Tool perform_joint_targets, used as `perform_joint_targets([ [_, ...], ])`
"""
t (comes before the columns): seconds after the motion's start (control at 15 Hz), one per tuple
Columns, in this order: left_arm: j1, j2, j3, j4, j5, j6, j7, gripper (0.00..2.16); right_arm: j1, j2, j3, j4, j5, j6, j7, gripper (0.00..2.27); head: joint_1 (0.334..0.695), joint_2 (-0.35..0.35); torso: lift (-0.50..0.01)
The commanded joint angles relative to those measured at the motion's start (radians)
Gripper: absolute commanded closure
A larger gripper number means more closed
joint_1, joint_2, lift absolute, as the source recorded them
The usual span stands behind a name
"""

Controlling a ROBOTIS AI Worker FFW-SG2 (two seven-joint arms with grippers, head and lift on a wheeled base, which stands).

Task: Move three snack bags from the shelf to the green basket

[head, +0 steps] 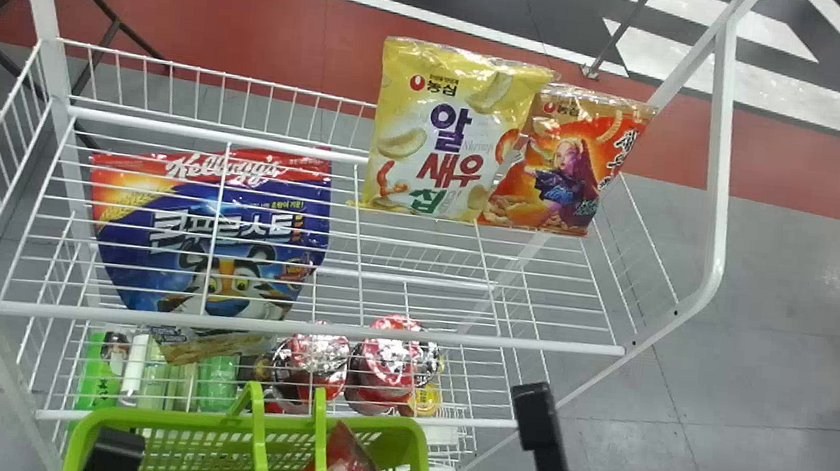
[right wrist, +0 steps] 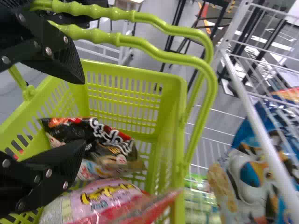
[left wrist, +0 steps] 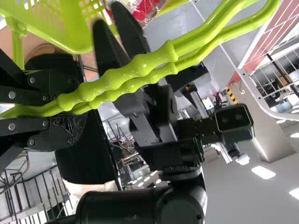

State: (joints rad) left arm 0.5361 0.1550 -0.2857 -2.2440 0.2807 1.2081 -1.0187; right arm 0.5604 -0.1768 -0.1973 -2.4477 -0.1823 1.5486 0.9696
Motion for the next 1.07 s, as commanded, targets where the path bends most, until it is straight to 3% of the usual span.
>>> perform_joint_targets([
  [0.0, 0.001, 0.001, 0.0, 0.0, 0.0, 0.0, 0.0, 1.64, 0.026, 0.025, -0.079, -0.074, 0.006, 0.024, -0.002, 0.1, 0.695, -0.35, -0.047],
  [0.13, 0.001, 0.0, 0.002, 0.0, 0.0, 0.0, 0.0, 1.64, 0.062, 0.065, -0.169, -0.139, -0.019, -0.061, -0.02, 0.1, 0.695, -0.35, -0.047],
  [0.33, 0.001, 0.0, 0.005, 0.001, 0.002, 0.0, -0.003, 1.64, 0.095, 0.131, -0.264, -0.125, -0.089, -0.531, -0.137, 0.1, 0.695, -0.35, -0.047],
  [0.53, 0.001, -0.002, 0.005, 0.004, 0.002, 0.0, -0.003, 1.64, 0.053, 0.132, -0.248, 0.033, -0.118, -1.077, -0.295, 0.09, 0.695, -0.35, -0.047],
  [0.67, 0.002, -0.002, 0.006, 0.004, 0.003, 0.0, -0.001, 1.64, -0.036, 0.132, -0.214, 0.134, -0.083, -1.187, -0.385, 0.1, 0.695, -0.35, -0.047],
  [0.87, 0.002, -0.002, 0.008, 0.006, 0.002, 0.0, 0.0, 1.64, -0.208, 0.132, -0.154, 0.312, 0.069, -1.273, -0.517, 0.11, 0.695, -0.35, -0.047],
  [1.0, 0.001, -0.002, 0.013, 0.012, 0.003, 0.0, -0.001, 1.64, -0.321, 0.131, -0.151, 0.44, 0.121, -1.307, -0.548, 0.11, 0.695, -0.35, -0.047],
])
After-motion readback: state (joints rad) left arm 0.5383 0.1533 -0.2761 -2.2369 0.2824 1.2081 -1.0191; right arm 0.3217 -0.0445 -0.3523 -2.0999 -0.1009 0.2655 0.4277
